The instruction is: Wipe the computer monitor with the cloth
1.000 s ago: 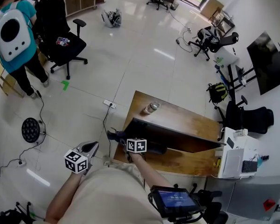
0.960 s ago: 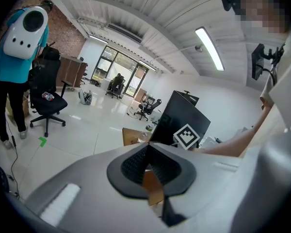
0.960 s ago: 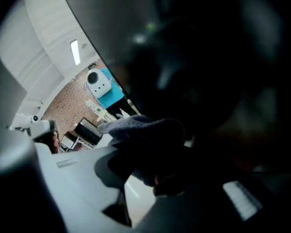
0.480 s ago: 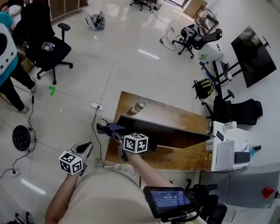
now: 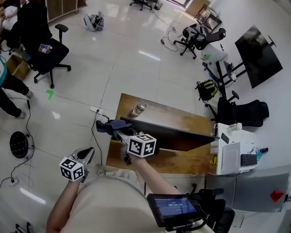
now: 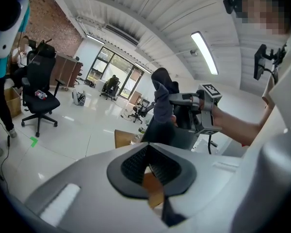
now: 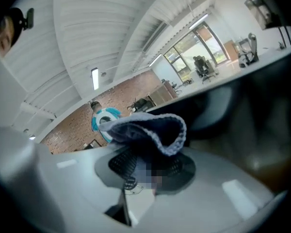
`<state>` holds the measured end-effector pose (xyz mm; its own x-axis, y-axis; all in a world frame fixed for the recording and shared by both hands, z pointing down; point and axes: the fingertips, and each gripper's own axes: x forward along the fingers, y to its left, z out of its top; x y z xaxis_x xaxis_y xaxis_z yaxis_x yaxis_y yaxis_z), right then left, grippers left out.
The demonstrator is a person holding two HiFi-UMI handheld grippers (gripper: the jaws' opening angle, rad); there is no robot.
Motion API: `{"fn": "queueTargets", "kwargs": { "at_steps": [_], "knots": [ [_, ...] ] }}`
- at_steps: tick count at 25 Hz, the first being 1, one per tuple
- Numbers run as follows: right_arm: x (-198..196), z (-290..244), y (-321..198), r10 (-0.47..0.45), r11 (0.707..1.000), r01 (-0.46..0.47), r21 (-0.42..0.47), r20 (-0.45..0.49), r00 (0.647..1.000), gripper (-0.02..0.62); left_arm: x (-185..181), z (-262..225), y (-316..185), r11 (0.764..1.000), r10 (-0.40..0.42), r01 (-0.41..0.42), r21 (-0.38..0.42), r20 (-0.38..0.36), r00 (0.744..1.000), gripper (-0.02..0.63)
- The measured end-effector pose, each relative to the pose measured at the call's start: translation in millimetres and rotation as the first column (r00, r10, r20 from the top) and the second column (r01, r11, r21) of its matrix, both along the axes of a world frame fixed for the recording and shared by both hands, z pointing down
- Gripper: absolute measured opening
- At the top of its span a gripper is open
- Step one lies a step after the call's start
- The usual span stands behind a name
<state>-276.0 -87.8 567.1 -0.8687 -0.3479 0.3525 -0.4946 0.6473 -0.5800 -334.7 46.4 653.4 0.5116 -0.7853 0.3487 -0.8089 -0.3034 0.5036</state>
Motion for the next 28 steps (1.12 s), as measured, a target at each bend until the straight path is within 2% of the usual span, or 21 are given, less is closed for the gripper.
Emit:
{"fn": "queueTargets", "kwargs": {
  "at_steps": [12,20,23,28],
  "knots": [
    [-10,-21,-2,-0.027,0.987,0.044,0.157,-0.106,0.994,0.097,-2,-6,0,1.0,0.005,-0.005,0.007,0.009,1.0,-0.009],
    [-6,-29,-2,-0.006,0.966,0.041,0.255,-0.135,0.991,0.097,0,-4,-2,1.0,0.019,-0.019,0.001,0.021,1.0,-0.009],
    [0,-31,-2,-0.003,0.955,0.044,0.294,-0.139,0.99,0.097,9,-4,-7,1.0,0.03,-0.03,0.001,0.028,0.999,-0.009],
    [16,-28,-3,-0.019,0.951,0.065,0.301,-0.154,0.988,0.095,35,-8,-13,0.999,0.046,-0.046,0.001,0.023,0.999,-0.009]
  ]
}}
